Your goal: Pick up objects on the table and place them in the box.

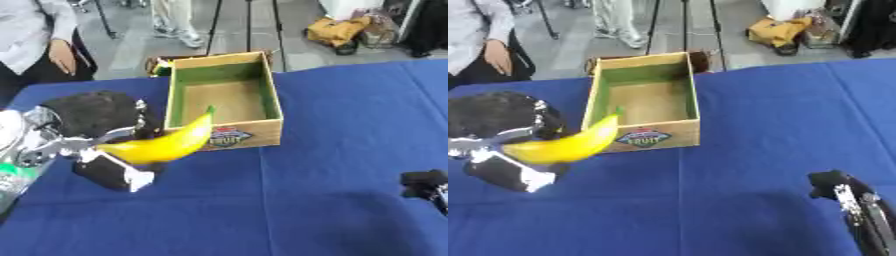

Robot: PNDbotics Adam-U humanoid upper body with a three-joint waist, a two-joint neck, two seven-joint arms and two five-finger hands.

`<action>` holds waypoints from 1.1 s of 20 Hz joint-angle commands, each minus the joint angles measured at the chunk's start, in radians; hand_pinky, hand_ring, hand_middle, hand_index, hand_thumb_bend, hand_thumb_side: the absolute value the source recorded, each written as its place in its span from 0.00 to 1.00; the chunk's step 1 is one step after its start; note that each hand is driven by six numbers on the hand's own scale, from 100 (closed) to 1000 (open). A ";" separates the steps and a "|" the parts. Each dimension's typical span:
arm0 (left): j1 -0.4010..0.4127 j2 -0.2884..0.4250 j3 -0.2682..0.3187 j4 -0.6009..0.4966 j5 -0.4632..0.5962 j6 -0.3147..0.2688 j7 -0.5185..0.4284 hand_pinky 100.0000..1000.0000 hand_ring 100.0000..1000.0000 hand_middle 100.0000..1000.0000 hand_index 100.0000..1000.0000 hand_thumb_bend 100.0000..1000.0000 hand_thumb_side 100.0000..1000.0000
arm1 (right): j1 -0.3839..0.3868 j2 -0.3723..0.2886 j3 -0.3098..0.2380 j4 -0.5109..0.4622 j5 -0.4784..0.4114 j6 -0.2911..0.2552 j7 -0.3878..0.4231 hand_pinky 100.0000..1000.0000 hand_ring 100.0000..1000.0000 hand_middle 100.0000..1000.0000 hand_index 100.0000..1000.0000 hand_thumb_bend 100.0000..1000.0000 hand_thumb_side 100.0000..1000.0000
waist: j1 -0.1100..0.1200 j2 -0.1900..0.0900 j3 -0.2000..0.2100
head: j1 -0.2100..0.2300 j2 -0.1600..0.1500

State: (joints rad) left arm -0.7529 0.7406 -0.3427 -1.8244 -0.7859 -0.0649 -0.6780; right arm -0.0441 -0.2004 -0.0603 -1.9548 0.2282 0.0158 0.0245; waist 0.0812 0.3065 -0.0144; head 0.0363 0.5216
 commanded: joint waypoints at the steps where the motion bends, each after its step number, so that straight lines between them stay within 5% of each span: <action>1: -0.035 0.040 0.026 0.047 0.001 -0.009 0.036 0.22 0.48 0.40 0.56 0.00 0.50 | -0.009 -0.023 0.004 -0.014 0.001 -0.003 0.006 0.75 0.74 0.43 0.68 0.00 0.99 | 0.002 -0.015 -0.005 | 0.009 -0.010; 22: -0.236 -0.033 0.126 0.461 -0.079 -0.090 0.202 0.20 0.47 0.38 0.55 0.00 0.51 | -0.034 -0.044 0.019 -0.030 -0.003 -0.008 0.027 0.75 0.75 0.43 0.68 0.00 0.98 | 0.044 0.020 -0.084 | 0.058 -0.031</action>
State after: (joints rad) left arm -0.9642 0.6907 -0.2402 -1.3734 -0.8555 -0.1502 -0.4904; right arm -0.0706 -0.2253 -0.0424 -1.9609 0.2263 0.0105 0.0469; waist 0.1292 0.3446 -0.0999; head 0.0873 0.5037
